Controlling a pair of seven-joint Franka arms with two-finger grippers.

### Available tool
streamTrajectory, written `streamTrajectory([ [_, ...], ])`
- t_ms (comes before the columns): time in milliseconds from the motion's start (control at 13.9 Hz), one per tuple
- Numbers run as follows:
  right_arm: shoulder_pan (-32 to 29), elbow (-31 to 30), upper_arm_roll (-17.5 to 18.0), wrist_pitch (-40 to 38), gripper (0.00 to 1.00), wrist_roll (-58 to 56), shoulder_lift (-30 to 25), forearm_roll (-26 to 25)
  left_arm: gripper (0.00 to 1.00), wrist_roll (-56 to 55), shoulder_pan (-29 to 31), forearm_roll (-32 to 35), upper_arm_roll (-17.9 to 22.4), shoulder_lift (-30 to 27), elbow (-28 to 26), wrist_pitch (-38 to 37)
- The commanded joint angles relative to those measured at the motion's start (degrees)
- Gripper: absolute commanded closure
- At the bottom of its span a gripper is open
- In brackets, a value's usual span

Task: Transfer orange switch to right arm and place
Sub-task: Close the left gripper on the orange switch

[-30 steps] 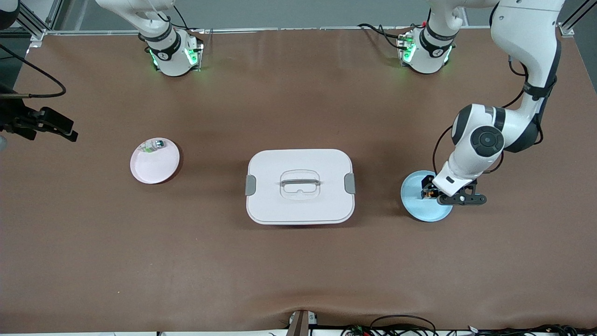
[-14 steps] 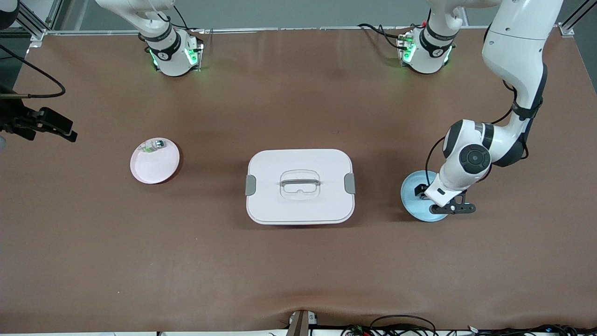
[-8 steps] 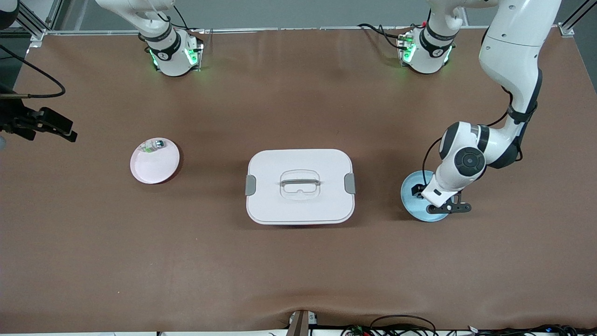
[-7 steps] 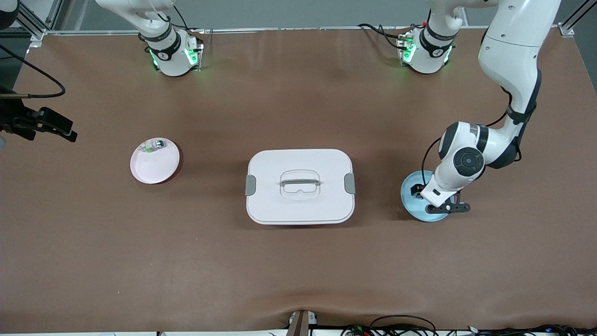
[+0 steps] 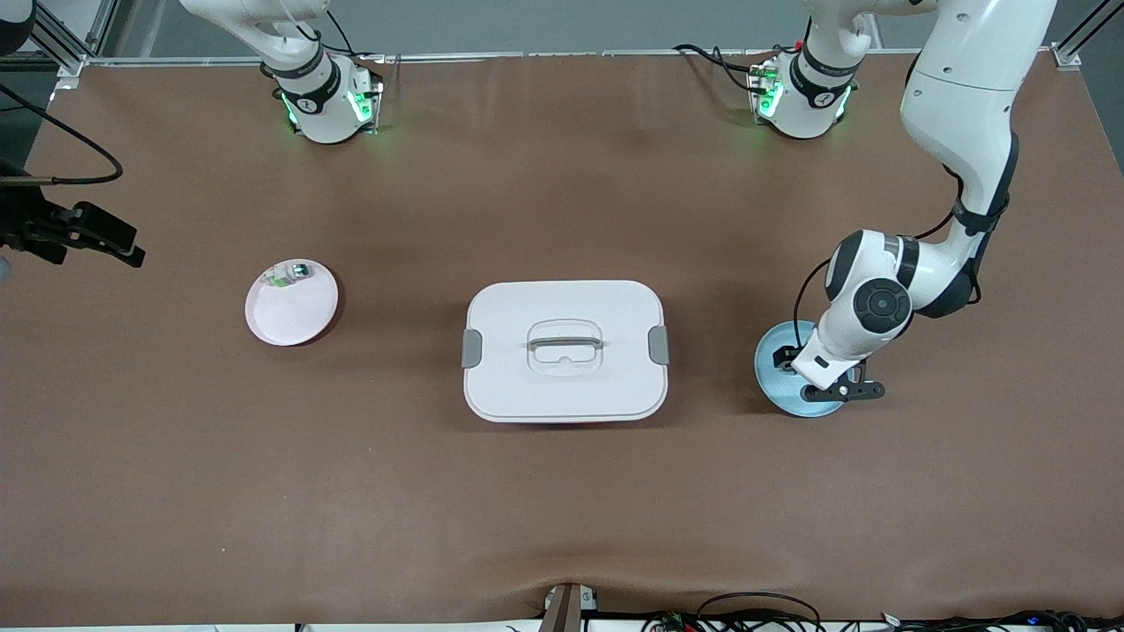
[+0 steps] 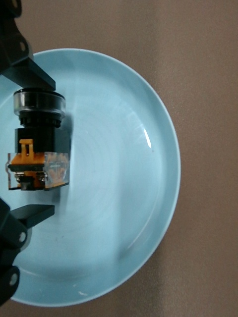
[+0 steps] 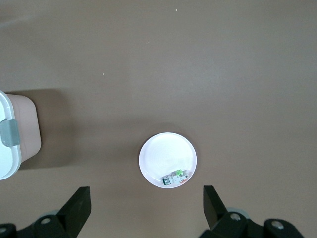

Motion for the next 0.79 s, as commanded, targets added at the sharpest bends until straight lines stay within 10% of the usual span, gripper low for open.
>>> streamTrajectory([
  [0, -0.29, -1.53, 0.16, 0.62, 0.0, 0.41, -1.45, 0.21, 0.0, -0.45, 0.47, 0.19, -0.33, 0.06, 0.16, 0.0],
  [216, -0.38, -1.53, 0.16, 0.62, 0.0, 0.41, -1.45, 0.21, 0.0, -0.8, 0.38, 0.19, -0.33, 0.41, 0.16, 0.0],
  [721, -0.29, -1.53, 0.16, 0.62, 0.0, 0.41, -1.45, 0.21, 0.71, -1.32, 0.56, 0.1, -0.42, 0.32, 0.25, -0.17],
])
